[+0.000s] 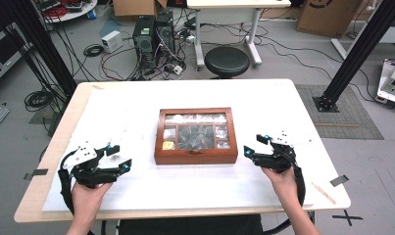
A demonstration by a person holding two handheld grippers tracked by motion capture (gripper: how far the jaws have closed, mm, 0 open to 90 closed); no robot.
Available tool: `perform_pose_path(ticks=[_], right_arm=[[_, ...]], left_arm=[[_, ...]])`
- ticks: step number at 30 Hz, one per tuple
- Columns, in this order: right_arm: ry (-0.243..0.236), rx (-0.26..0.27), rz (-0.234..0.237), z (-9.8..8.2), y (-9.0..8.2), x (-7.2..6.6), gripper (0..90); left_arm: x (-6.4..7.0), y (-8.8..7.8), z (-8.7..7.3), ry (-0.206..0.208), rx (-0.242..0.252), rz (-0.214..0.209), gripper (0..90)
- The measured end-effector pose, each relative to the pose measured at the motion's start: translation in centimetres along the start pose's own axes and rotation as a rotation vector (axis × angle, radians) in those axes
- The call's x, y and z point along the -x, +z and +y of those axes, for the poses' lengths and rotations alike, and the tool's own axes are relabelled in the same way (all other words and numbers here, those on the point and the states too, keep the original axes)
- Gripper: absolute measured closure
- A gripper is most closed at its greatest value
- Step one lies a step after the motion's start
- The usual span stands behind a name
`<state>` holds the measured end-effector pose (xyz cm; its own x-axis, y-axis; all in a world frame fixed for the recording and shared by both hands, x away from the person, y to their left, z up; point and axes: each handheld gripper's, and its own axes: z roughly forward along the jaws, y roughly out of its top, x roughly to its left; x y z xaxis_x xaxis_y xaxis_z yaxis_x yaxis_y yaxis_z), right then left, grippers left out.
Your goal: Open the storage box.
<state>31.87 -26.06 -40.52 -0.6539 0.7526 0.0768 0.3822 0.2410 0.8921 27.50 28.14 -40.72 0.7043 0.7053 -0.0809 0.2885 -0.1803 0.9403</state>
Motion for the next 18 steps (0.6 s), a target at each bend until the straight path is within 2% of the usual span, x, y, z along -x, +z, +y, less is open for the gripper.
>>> perform_pose_path(ticks=[1,4,8,14,18], right_arm=[[-0.015,-0.027,0.026,-0.1,0.4,-0.2,35.6],[-0.034,-0.070,0.058,-0.2,0.9,-0.5,35.7],[-0.050,-0.116,0.083,-0.3,1.4,-0.7,38.8],[-0.043,-0.171,0.109,-0.5,2.1,-0.8,43.5],[-0.054,-0.209,0.122,-0.6,2.6,-0.9,50.9]], left_arm=[[0.0,0.0,0.0,-0.003,0.000,-0.001,26.9],[0.0,0.1,0.0,-0.002,-0.005,-0.001,26.8],[0.0,0.2,0.0,0.002,-0.007,-0.002,26.9],[0.1,0.4,0.1,0.007,-0.014,-0.004,26.8],[0.1,0.3,0.0,0.008,-0.015,-0.002,26.9]])
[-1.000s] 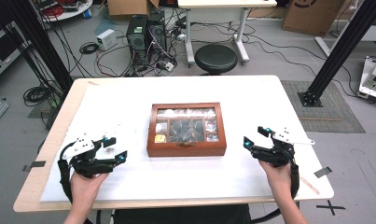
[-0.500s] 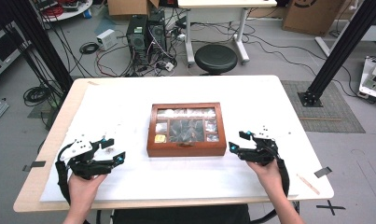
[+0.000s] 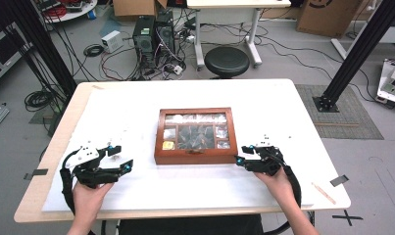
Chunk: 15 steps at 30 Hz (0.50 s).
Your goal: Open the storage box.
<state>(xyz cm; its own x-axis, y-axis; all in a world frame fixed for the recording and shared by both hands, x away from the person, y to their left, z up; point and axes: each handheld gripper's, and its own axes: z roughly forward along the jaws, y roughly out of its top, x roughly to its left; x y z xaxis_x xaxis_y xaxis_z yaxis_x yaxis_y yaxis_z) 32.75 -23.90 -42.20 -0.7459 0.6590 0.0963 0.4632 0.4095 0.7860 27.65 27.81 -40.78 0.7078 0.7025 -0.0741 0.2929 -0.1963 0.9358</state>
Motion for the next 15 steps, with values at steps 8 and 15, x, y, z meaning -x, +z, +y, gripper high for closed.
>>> perform_pose_path(ticks=[8,15], right_arm=[[-0.032,-0.039,0.011,0.16,0.57,-0.31,63.3],[-0.054,-0.036,-0.001,0.28,0.44,-0.50,68.2]], left_arm=[[0.04,0.13,-0.01,-0.004,-0.004,-0.001,26.9],[0.20,0.24,0.01,-0.002,-0.008,-0.003,26.8]])
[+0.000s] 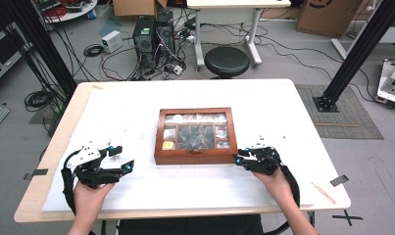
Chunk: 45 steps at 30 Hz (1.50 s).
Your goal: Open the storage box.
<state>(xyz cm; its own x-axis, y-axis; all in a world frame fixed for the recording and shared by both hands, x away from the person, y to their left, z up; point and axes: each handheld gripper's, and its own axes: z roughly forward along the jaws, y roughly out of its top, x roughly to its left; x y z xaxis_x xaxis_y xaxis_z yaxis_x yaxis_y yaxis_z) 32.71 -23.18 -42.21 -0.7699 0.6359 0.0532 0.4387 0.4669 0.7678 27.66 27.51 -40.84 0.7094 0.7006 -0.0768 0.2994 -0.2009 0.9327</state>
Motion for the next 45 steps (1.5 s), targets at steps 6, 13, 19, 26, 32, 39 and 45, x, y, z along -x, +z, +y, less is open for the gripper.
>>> perform_pose_path(ticks=[6,13,19,26,32,39,45], right_arm=[[-0.016,0.015,-0.013,0.1,-0.2,-0.2,71.0],[-0.012,0.050,-0.039,0.4,-0.6,-0.5,70.0],[-0.006,0.106,-0.099,0.8,-1.1,-0.9,61.7],[-0.018,0.154,-0.140,1.5,-1.5,-1.2,58.6],[-0.032,0.172,-0.155,2.0,-1.8,-1.3,58.8],[-0.036,0.199,-0.146,2.8,-2.1,-1.3,60.2],[-0.016,0.223,-0.136,3.4,-2.4,-1.1,60.6]], left_arm=[[0.1,0.1,0.0,-0.001,-0.003,0.001,26.9],[0.1,0.2,0.0,0.001,-0.003,-0.004,26.9],[0.2,0.1,0.0,0.001,-0.002,-0.004,26.8],[0.1,0.0,0.0,-0.003,-0.003,-0.005,26.8],[0.0,0.3,-0.1,-0.014,-0.014,-0.014,26.9],[0.2,0.2,0.0,-0.012,-0.010,-0.016,26.9],[0.3,0.4,0.0,-0.011,-0.011,-0.026,26.9]])
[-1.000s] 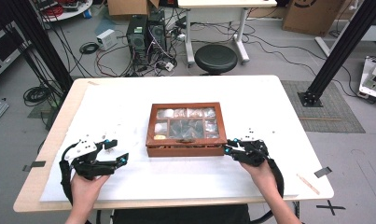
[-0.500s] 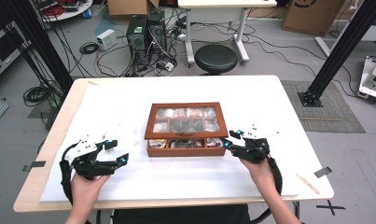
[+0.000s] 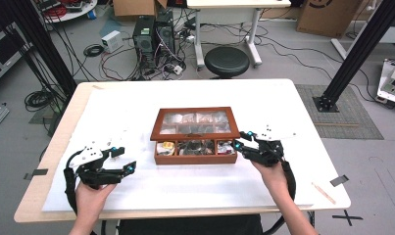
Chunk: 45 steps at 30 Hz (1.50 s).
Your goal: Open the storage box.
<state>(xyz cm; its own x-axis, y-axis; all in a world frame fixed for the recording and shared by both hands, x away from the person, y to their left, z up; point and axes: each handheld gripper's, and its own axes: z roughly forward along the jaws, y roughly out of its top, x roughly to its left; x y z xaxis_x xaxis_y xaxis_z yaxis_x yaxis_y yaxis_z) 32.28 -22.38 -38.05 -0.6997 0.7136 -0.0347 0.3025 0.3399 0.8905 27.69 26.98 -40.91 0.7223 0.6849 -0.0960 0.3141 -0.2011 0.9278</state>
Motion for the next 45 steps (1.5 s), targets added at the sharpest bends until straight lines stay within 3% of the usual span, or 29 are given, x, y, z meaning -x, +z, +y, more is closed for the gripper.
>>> perform_pose_path(ticks=[10,29,45], right_arm=[[-0.006,0.042,-0.023,1.6,-0.1,0.3,61.6],[0.057,0.114,-0.039,4.3,0.4,1.8,62.2],[0.123,0.171,-0.047,5.5,1.2,3.1,62.1]], left_arm=[[0.4,0.4,0.3,0.012,0.004,-0.014,26.9],[1.0,0.6,0.6,0.026,0.007,-0.036,26.8],[1.2,0.9,0.6,0.030,0.001,-0.040,26.8]])
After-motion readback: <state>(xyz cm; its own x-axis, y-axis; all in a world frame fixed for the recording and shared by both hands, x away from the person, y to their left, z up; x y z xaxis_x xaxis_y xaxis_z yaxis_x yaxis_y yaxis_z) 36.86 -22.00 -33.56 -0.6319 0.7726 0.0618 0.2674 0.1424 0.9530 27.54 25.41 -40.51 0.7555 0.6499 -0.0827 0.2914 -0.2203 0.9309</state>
